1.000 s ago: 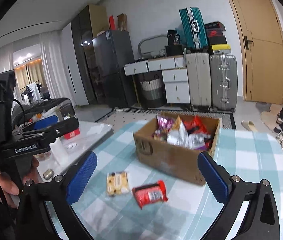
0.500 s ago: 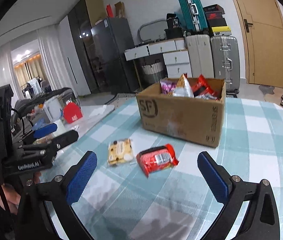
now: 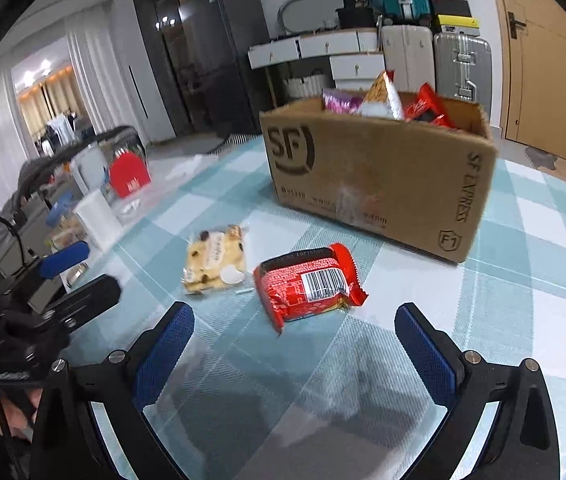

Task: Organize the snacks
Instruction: 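Grasp the red wafer pack with the right gripper and lift it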

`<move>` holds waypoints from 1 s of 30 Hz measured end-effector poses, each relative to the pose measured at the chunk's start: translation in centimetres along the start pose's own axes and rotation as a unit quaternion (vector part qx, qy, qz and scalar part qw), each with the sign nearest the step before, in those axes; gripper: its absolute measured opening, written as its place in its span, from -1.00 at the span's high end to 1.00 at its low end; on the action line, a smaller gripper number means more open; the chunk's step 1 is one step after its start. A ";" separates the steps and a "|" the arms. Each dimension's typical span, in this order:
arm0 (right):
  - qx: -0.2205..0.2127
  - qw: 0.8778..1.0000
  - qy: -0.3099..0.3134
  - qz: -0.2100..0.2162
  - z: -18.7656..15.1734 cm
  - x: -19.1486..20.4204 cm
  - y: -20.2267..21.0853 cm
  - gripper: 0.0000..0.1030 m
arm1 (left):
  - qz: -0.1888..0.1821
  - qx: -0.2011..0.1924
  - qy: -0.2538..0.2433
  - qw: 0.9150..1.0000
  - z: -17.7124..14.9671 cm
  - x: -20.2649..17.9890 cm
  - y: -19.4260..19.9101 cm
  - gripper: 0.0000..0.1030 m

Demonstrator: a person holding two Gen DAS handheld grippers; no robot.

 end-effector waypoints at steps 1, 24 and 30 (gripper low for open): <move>0.008 1.000 0.005 -0.005 0.2 0.0 -0.8 -0.99 | 0.000 0.001 0.000 1.000 -0.1 0.0 -0.1 -0.99; 0.085 0.994 0.044 -0.055 2.8 0.8 -8.9 -0.26 | -0.009 0.016 0.015 1.000 -1.1 0.8 -0.1 -0.99; 0.080 0.994 0.046 -0.060 2.7 1.4 -8.7 -0.03 | 0.001 0.028 0.013 1.000 -1.1 0.7 -0.2 -0.99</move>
Point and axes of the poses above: each gripper's, at about its wrist camera, not at the fingertips, and y roughly against the way its jaws point, x to its left, z to its top, the point moved 1 cm from there along -y, roughly the way its jaws point
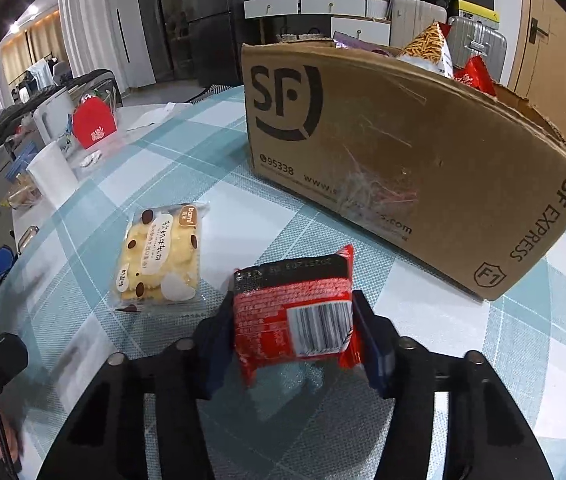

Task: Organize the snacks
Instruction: 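Grasp the red wafer pack with the right gripper and lift it, then grasp the yellow cream cake pack with the left gripper while the right holds the red pack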

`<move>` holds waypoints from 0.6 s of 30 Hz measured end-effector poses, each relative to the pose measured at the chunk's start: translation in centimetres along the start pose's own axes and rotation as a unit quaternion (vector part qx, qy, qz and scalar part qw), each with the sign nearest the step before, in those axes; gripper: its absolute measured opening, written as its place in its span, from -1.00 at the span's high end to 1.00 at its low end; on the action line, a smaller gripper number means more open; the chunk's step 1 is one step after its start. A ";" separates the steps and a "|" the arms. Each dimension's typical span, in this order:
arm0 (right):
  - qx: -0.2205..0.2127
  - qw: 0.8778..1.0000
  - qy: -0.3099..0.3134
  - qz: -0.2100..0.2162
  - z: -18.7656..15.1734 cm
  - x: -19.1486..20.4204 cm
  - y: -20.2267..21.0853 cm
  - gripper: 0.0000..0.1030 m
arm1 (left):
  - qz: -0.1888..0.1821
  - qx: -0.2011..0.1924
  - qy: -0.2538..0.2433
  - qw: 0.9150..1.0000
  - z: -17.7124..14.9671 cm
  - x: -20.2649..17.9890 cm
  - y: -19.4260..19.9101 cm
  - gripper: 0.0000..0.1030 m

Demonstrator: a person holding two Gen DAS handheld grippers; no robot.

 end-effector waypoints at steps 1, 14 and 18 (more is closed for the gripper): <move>-0.002 1.000 -0.002 0.003 0.0 0.0 0.1 -0.02 | 0.004 0.004 -0.001 1.000 0.0 -0.1 -0.1 -0.99; -0.070 0.995 -0.062 0.031 -2.2 -1.7 4.5 -0.02 | 0.016 0.053 0.019 0.998 0.9 0.0 -2.3 -0.99; -0.081 0.993 -0.075 0.042 -3.0 -2.1 5.7 -0.02 | 0.022 0.061 0.016 0.998 1.3 -0.4 -2.9 -0.99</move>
Point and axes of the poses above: each gripper's, at about its wrist camera, not at the fingertips, and y roughly against the way its jaws point, x to its left, z to its top, the point moved 1 cm from there along -y, roughly the way its jaws point
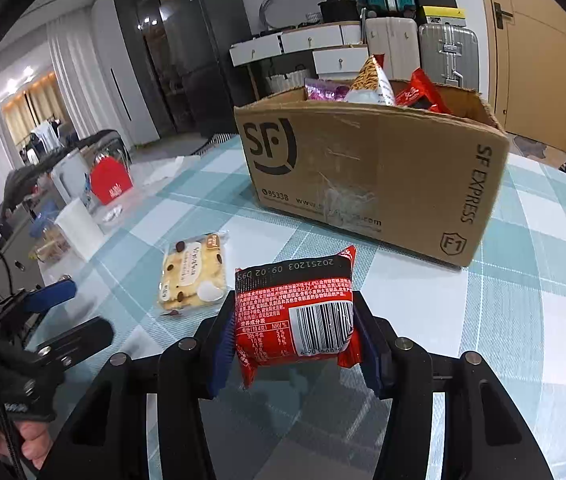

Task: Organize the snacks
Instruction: 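Grasp the yellow cream cake pack with the left gripper while the right holds the red pack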

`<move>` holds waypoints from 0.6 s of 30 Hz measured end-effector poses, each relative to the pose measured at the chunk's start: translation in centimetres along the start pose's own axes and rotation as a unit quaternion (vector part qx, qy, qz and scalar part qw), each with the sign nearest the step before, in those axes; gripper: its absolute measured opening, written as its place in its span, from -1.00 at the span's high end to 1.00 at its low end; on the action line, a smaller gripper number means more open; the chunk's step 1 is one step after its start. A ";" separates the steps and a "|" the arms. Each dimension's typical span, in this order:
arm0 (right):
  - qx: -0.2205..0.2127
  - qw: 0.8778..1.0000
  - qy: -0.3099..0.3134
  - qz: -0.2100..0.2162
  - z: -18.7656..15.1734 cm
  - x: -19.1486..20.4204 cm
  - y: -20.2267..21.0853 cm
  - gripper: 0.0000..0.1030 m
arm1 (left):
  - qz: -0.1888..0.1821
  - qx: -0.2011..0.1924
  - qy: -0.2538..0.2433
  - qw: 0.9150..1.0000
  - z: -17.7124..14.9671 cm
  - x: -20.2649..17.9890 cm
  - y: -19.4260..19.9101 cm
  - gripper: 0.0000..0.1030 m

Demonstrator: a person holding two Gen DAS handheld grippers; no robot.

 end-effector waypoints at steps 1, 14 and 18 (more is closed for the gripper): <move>-0.002 1.000 -0.003 0.002 -0.1 -0.1 0.2 -0.02 | 0.001 0.003 -0.002 1.000 0.1 -0.1 -0.2 -0.99; -0.037 0.998 -0.035 0.041 -0.4 -1.8 2.1 -0.02 | 0.008 0.065 -0.006 0.998 3.0 -1.3 -3.9 -0.99; -0.044 0.997 -0.051 0.048 -0.6 -2.6 2.7 -0.02 | 0.014 0.068 -0.010 0.998 4.5 -2.3 -5.3 -0.99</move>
Point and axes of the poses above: each gripper's, at about its wrist camera, not at the fingertips, and y roughly against the way its jaws point, x to its left, z to its top, the point moved 1 cm from there along -y, roughly the way its jaws point
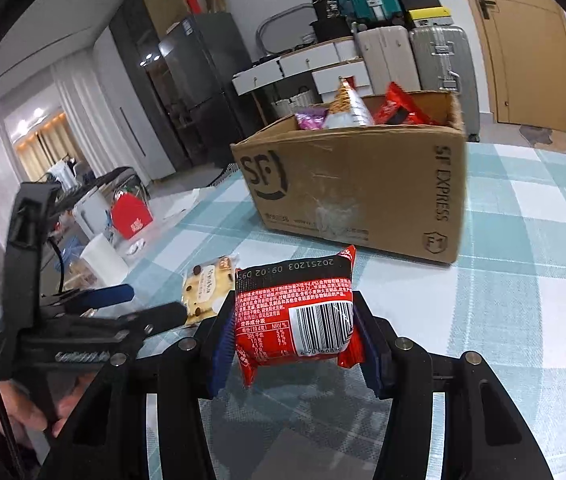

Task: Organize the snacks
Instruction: 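Grasp the yellow cream cake pack with the left gripper while the right holds the red pack, then carry the cake pack and red wafer pack over the cardboard box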

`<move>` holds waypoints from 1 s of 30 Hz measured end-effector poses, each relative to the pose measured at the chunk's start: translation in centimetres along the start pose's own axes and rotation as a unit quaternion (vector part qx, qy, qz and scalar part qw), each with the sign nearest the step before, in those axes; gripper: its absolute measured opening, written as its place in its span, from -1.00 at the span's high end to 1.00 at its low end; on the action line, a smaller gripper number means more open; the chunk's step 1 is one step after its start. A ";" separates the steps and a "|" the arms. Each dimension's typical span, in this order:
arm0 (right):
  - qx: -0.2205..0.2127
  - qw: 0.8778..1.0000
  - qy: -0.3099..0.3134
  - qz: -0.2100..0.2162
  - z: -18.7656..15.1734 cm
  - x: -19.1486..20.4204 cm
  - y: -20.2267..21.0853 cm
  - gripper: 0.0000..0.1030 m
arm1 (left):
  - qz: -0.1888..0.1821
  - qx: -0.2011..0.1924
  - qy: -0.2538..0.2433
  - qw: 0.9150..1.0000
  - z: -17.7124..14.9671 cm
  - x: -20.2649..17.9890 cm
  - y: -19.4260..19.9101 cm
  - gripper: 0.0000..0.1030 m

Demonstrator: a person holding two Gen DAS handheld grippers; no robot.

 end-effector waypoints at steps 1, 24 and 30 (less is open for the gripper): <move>-0.002 1.000 -0.004 0.001 0.0 -0.2 0.1 -0.02 | -0.002 0.004 -0.002 1.000 0.4 -0.3 -0.3 -0.99; -0.016 1.000 -0.014 0.005 0.1 -0.5 1.2 -0.02 | 0.025 0.082 0.016 0.996 3.1 -1.1 -5.4 -0.11; -0.014 1.000 -0.018 0.007 0.0 -0.6 1.0 -0.02 | 0.039 0.060 0.003 0.997 2.6 -0.8 -4.0 -0.09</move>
Point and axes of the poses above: each gripper's, at about its wrist camera, not at the fingertips, and y roughly against the way its jaws point, x to its left, z to its top, the point moved 1 cm from there along -y, roughly the way its jaws point
